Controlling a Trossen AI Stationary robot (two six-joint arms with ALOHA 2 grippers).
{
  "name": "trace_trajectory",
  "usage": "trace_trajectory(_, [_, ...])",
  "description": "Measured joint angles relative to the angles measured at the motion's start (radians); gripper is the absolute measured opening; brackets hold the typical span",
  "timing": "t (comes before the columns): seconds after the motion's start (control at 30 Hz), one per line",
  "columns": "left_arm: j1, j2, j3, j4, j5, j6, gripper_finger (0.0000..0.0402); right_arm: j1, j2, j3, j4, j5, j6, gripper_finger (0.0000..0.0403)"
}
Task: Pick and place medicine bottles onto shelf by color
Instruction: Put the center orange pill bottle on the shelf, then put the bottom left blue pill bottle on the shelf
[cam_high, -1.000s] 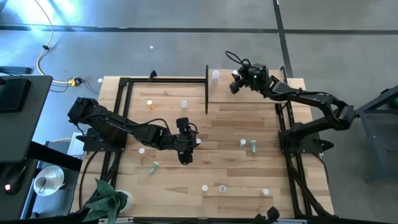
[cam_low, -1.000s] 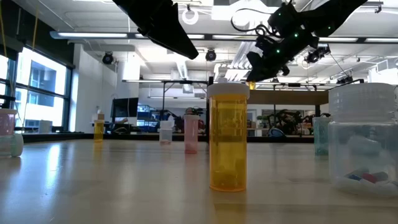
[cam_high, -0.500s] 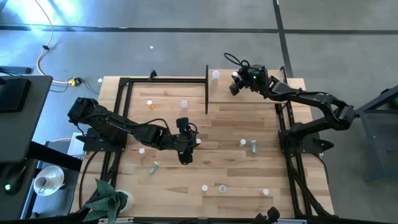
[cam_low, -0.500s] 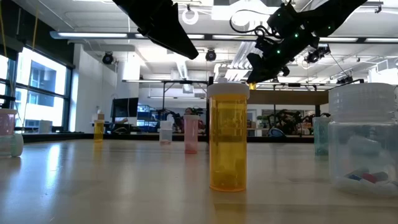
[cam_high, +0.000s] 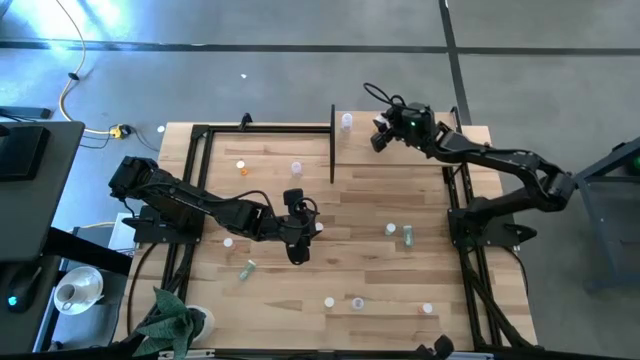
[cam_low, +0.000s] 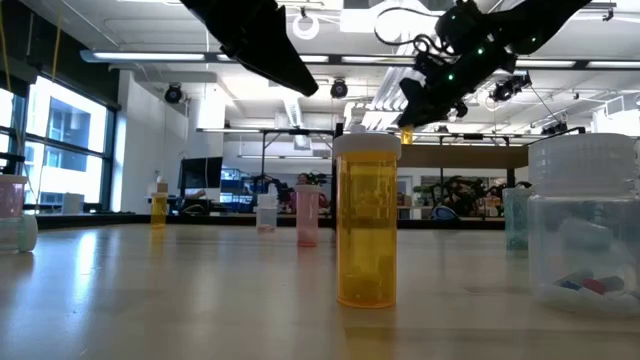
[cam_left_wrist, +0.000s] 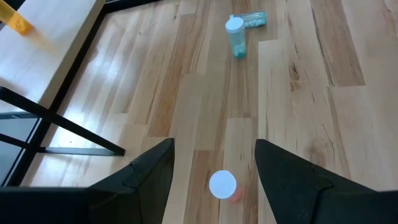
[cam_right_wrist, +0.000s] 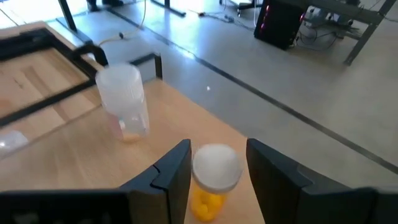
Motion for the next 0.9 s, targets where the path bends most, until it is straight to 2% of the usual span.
trace_trajectory(0.17, [0.0,0.0,0.0,-0.009,0.0,-0.002,0.0211,0.004,-0.084,0.0,-0.071,0.0,0.001,0.0146])
trace_trajectory(0.4, [0.0,0.0,0.0,-0.041,0.0,-0.023,0.0211,0.075,-0.225,0.0,-0.295,-0.022,0.031,0.0146])
trace_trajectory(0.5, [-0.009,-0.006,0.0,-0.111,0.001,-0.069,0.0211,0.132,-0.278,0.0,-0.391,-0.044,0.052,0.0146])
trace_trajectory(0.67, [-0.041,-0.033,-0.002,-0.276,0.004,-0.183,0.0211,0.263,-0.316,-0.015,-0.53,-0.159,0.092,0.0147])
trace_trajectory(0.9, [-0.106,-0.077,0.001,-0.47,0.004,-0.346,0.0211,0.462,-0.33,-0.135,-0.454,-0.153,0.145,0.0147])
